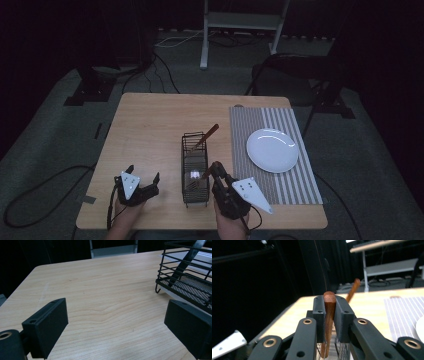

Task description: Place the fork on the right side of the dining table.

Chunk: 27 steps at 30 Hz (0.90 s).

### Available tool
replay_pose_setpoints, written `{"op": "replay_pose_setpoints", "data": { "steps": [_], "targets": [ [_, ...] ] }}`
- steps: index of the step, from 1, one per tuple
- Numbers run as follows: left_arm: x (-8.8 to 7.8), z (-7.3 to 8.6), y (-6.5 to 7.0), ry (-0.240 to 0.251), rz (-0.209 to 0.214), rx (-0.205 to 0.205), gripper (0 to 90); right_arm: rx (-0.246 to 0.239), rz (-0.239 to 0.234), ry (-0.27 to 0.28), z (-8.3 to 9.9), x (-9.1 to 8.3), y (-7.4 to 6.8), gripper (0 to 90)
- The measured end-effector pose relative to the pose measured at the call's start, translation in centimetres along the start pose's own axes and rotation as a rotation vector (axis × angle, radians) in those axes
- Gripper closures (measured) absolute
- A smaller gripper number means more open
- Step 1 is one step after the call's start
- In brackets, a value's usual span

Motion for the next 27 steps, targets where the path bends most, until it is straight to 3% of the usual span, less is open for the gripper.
{"op": "replay_pose_setpoints", "data": {
  "steps": [2,5,6,7,9,13,19,23,27],
  "targets": [
    [0.0,0.0,0.0,0.0,0.001,-0.001,4.9,0.004,-0.015,0.011,-0.7,-0.4,-0.3,80.3],
    [0.0,0.0,0.0,-0.001,-0.001,-0.003,5.0,0.056,-0.073,0.081,-4.5,-2.4,-0.6,80.3],
    [0.0,0.0,0.0,-0.001,-0.001,-0.003,5.0,0.056,-0.073,0.081,-4.5,-2.4,-0.6,80.3],
    [0.1,0.0,0.0,-0.004,-0.001,-0.006,5.0,0.093,-0.099,0.112,-6.4,-3.4,-0.3,80.2],
    [0.1,0.0,-0.1,-0.005,0.0,-0.009,5.0,0.126,-0.124,0.14,-8.1,-4.5,0.2,80.3],
    [0.1,0.0,0.0,-0.005,0.0,-0.01,5.0,0.157,-0.117,0.178,-10.0,-5.8,1.6,80.2],
    [0.1,0.0,0.0,-0.005,-0.002,-0.005,5.0,0.191,-0.018,0.239,-11.7,-7.5,6.9,80.2],
    [0.1,0.0,0.0,-0.006,-0.002,-0.008,5.0,0.25,0.051,0.256,-11.7,-8.3,11.3,80.2],
    [0.1,0.0,-0.1,-0.006,-0.001,-0.006,5.0,0.277,0.103,0.266,-11.3,-8.7,14.4,80.2]
  ]
}}
Point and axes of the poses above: each handheld gripper's, and its own axes: x roughly forward along the jaws, z roughly out of its underside, y roughly to its right, the point moved 9 cm from there along x, roughly forward along the jaws, and after that the axes turned 15 degrees about x, right-handed, at the moved point
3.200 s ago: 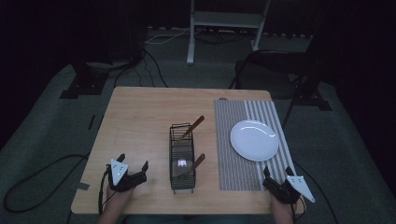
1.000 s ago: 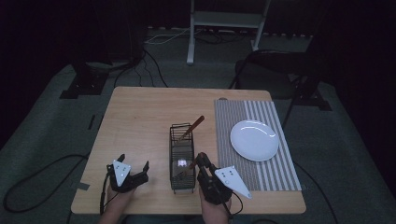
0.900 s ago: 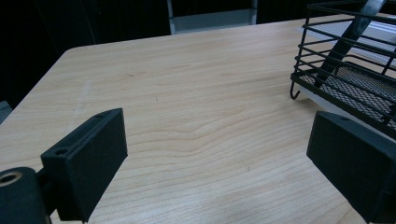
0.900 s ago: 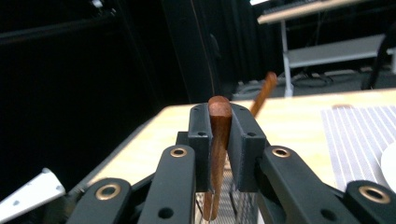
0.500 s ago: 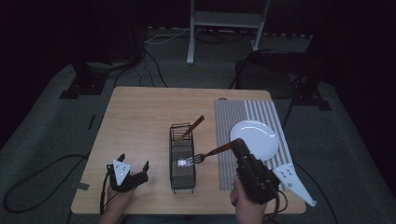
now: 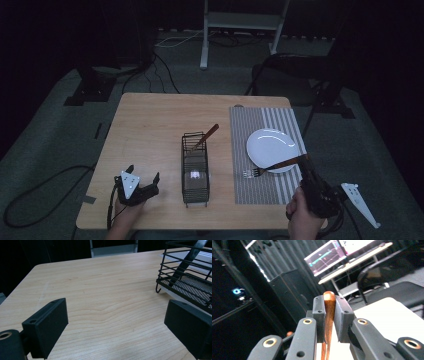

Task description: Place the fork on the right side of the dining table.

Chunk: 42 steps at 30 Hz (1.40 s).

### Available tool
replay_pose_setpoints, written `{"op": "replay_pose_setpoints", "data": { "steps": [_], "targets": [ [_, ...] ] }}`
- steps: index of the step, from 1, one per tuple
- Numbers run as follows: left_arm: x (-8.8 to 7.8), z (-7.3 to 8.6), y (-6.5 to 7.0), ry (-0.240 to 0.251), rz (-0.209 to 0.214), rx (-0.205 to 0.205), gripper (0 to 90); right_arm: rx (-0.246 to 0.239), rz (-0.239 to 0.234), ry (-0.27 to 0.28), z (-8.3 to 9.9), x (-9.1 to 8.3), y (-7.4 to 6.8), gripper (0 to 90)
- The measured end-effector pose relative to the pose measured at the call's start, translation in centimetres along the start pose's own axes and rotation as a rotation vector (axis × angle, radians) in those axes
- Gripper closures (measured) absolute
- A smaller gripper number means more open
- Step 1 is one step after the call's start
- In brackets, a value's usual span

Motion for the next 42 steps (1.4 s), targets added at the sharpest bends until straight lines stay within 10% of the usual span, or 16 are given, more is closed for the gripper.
{"op": "replay_pose_setpoints", "data": {
  "steps": [23,42],
  "targets": [
    [0.1,0.0,0.0,-0.003,0.006,-0.01,5.0,0.089,0.173,-0.066,3.5,2.5,10.8,80.2],
    [0.1,0.0,0.0,-0.002,0.008,-0.009,5.0,0.355,0.244,-0.122,5.8,3.0,17.1,80.0]
  ]
}}
Point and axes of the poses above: each handheld gripper's, and its own axes: x roughly forward along the jaws, z roughly out of its underside, y roughly to its right, the point moved 9 cm from there along x, roughly forward along the jaws, and after that the axes turned 15 degrees about x, right-handed, at the moved point
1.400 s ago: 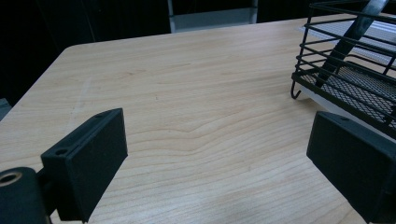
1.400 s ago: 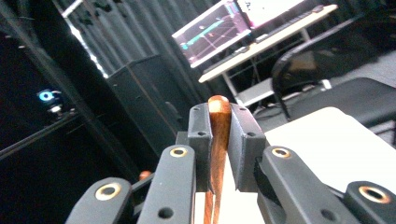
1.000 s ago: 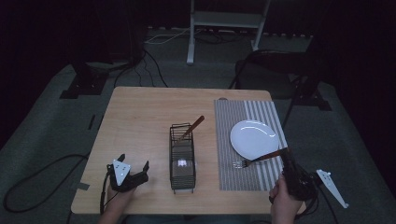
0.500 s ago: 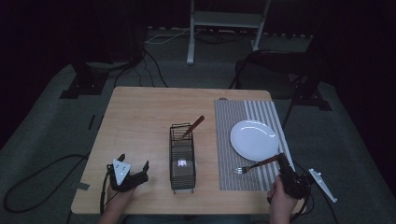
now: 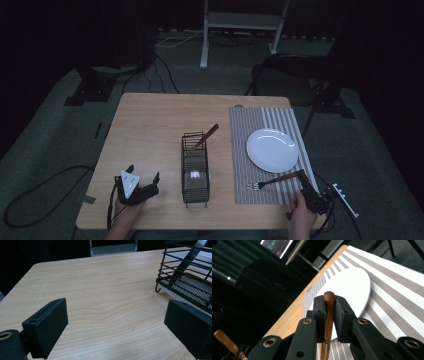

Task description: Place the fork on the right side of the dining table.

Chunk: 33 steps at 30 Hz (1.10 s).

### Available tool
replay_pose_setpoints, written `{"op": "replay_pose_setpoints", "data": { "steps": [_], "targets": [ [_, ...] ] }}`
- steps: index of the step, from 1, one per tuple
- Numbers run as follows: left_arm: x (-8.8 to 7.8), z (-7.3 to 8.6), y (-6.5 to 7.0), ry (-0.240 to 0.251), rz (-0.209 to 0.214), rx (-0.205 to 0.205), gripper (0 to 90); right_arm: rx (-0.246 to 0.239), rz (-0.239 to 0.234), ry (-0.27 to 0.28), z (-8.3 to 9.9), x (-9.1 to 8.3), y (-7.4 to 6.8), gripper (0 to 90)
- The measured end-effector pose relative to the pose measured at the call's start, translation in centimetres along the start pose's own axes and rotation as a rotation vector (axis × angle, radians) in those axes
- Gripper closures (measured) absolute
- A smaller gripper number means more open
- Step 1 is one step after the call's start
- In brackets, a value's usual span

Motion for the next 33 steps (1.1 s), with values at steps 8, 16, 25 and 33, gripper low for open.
{"op": "replay_pose_setpoints", "data": {
  "steps": [8,16,25,33],
  "targets": [
    [0.0,0.0,0.0,0.0,0.0,0.001,5.0,0.161,0.035,-0.033,-0.1,0.6,2.5,78.8],
    [0.0,0.0,0.0,0.001,-0.001,0.003,5.0,0.218,0.14,-0.055,0.2,1.1,5.1,73.9],
    [0.0,0.0,0.0,0.001,-0.003,0.002,5.0,0.159,0.243,-0.084,0.6,1.4,6.2,64.3],
    [0.0,0.0,0.0,0.007,-0.002,0.005,5.0,-0.007,0.376,-0.075,0.7,1.5,6.3,50.2]
  ]
}}
Point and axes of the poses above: each handheld gripper's, and its own axes: x roughly forward along the jaws, z roughly out of its underside, y roughly to its right, the point moved 9 cm from there along x, roughly forward along the jaws, and after that the axes turned 15 degrees about x, right-handed, at the moved point
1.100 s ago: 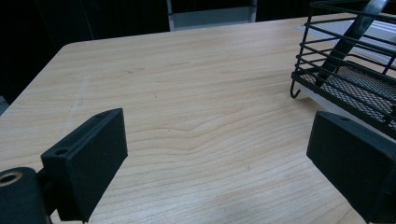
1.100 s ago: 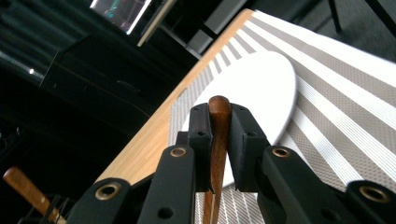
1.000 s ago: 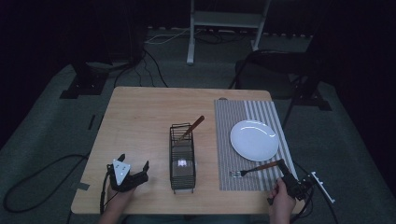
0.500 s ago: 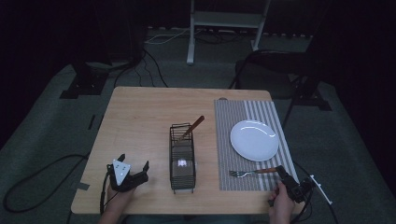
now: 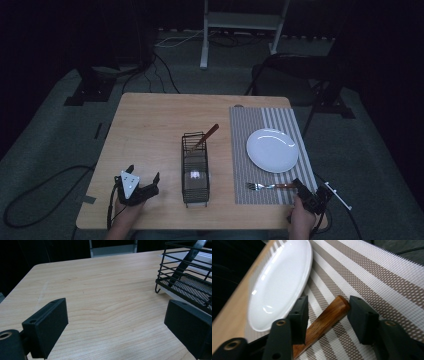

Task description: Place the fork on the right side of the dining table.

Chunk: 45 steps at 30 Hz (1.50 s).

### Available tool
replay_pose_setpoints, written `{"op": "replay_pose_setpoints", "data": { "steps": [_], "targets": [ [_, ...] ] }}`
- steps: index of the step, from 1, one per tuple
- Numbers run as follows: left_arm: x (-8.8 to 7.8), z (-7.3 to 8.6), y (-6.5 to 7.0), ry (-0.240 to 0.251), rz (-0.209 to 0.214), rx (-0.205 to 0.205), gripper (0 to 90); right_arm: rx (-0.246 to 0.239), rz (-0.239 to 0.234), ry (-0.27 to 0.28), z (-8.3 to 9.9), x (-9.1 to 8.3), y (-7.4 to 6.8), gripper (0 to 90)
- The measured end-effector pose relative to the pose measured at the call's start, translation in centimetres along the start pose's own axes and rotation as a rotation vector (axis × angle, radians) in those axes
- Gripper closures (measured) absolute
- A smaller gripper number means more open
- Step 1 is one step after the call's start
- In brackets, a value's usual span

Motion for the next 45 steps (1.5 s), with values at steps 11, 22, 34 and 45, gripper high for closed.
{"op": "replay_pose_setpoints", "data": {
  "steps": [11,22,34,45],
  "targets": [
    [0.0,0.0,0.0,-0.003,0.001,0.0,5.0,-0.198,0.118,0.044,0.3,0.1,-0.2,26.9],
    [-0.1,-0.1,0.5,-0.003,0.004,0.037,5.0,-0.402,0.065,0.111,0.0,-2.3,-4.7,16.3],
    [0.1,0.1,0.2,-0.026,-0.002,0.005,5.0,-0.476,-0.16,0.107,2.1,-4.6,-11.4,12.0],
    [0.1,0.0,0.2,-0.02,-0.002,0.009,5.0,-0.577,-0.264,0.057,5.7,-3.8,-17.9,12.2]
  ]
}}
Point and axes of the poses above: each handheld gripper's, and its own axes: x roughly forward along the jaws, z roughly out of its underside, y roughly to its right, the point moved 9 cm from there along x, roughly forward along the jaws, and after that the axes turned 15 degrees about x, right-handed, at the moved point
